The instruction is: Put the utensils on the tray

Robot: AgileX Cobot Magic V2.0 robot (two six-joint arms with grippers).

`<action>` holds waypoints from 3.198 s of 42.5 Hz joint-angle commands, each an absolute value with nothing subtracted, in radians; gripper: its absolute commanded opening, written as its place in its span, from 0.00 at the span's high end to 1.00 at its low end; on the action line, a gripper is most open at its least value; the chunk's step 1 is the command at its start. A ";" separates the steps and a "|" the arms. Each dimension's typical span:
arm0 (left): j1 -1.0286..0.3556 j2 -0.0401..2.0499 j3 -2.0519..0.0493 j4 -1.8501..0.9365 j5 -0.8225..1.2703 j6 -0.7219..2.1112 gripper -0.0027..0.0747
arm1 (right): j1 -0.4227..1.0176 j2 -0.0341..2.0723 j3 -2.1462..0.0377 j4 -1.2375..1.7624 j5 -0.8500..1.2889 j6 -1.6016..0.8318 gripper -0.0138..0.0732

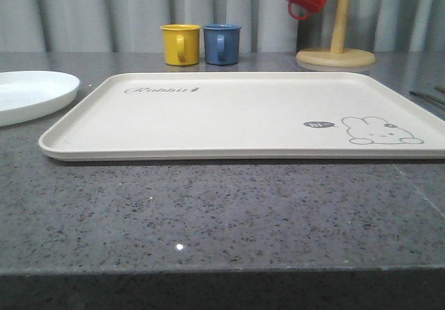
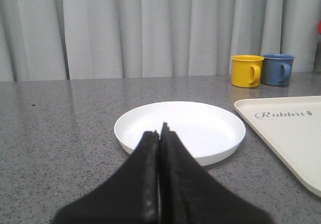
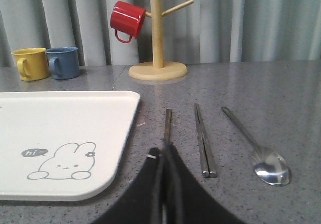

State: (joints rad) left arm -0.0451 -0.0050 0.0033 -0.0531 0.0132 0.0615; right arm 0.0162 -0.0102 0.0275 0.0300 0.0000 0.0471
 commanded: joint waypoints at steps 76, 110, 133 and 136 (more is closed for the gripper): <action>-0.053 0.498 -0.695 -0.063 0.444 0.056 0.99 | 0.012 0.567 -0.627 0.005 0.509 0.040 0.92; -0.045 0.877 -0.869 -0.030 0.740 0.056 0.29 | 0.012 0.622 -0.627 0.000 0.537 0.039 0.28; 0.342 1.408 -1.130 -0.558 0.820 0.484 0.31 | 0.012 0.622 -0.627 0.000 0.537 0.039 0.28; 0.353 1.464 -1.152 -0.586 0.807 0.488 0.34 | 0.012 0.622 -0.627 0.000 0.537 0.039 0.28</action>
State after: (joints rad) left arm 0.3352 1.4376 -1.0991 -0.4872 0.8505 0.4526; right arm 0.0162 0.6141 -0.5901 0.0137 0.6019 0.0458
